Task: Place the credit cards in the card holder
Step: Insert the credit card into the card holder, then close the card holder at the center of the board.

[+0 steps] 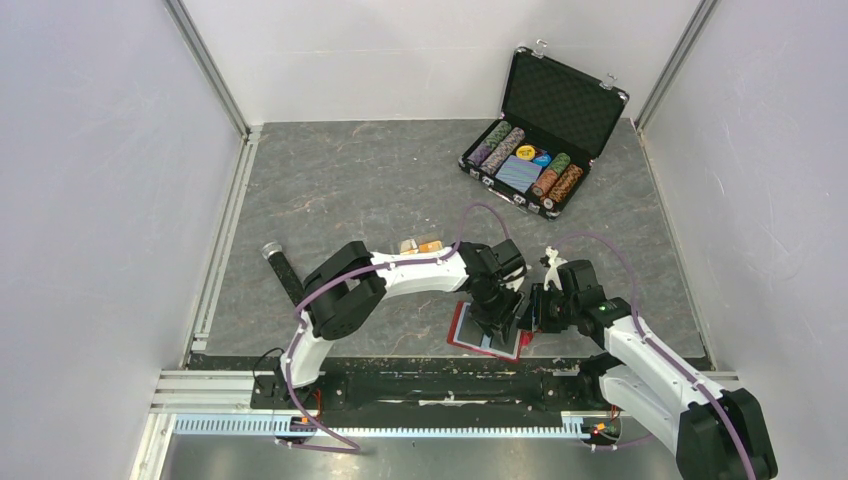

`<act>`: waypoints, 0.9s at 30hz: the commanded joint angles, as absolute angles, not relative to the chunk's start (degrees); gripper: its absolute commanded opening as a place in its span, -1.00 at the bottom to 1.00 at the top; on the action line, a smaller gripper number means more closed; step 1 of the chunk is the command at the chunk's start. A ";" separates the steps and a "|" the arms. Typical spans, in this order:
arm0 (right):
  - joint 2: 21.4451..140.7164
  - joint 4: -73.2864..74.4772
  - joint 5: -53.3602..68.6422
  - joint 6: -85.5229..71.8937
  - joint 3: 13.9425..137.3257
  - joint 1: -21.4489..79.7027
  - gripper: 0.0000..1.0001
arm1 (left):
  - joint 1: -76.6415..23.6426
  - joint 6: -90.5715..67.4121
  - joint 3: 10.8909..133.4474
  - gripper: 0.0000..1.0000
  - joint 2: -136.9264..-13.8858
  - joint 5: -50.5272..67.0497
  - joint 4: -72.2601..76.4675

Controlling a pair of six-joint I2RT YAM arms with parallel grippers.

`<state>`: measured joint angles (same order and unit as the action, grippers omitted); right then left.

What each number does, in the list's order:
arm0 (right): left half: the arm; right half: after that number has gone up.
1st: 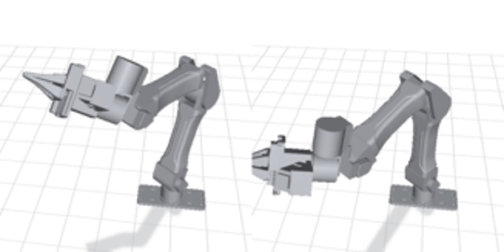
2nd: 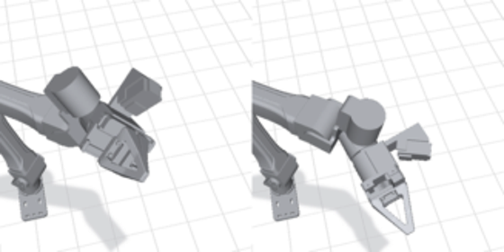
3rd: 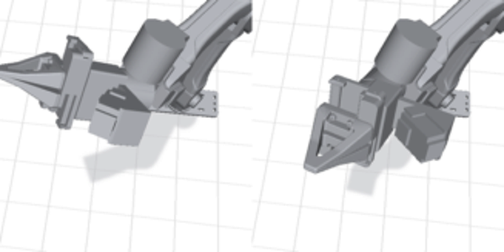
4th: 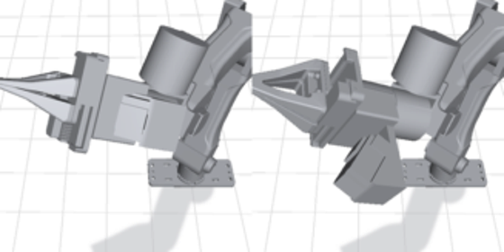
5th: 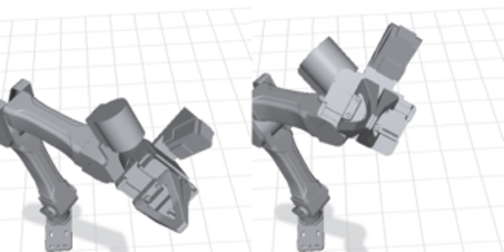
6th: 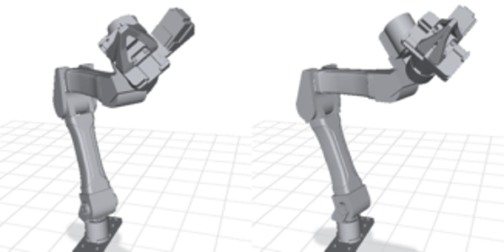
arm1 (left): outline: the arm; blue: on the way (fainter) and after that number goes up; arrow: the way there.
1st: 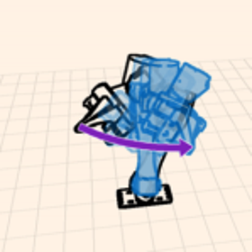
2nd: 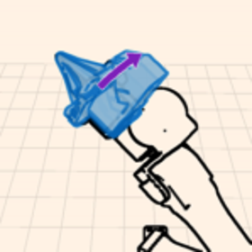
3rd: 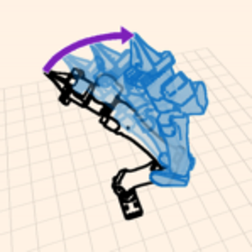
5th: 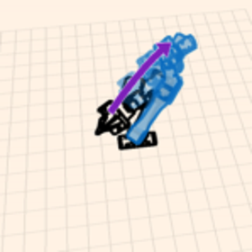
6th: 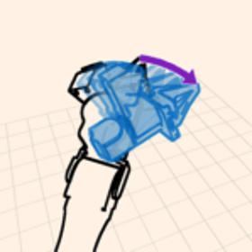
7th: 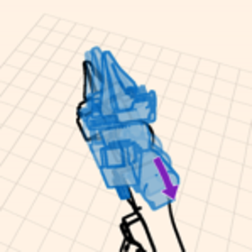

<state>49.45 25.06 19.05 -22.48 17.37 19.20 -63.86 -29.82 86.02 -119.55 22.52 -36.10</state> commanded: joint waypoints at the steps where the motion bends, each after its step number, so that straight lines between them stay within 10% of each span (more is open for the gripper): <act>1: 49.32 27.40 19.17 -22.00 17.85 19.16 -0.43 | -64.01 -26.79 86.36 0.08 -115.54 18.56 -35.86; 11: 47.29 27.16 21.50 -19.41 21.26 19.16 -0.26 | -62.31 -31.88 74.40 0.39 -103.03 10.34 -30.21; 27: 48.49 13.54 33.62 -22.43 14.02 19.09 -0.50 | -53.00 -40.40 54.14 0.34 -99.17 18.78 -13.41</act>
<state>46.65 17.63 30.41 -21.10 16.56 19.22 -53.01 -37.78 54.74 -98.00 17.08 -17.91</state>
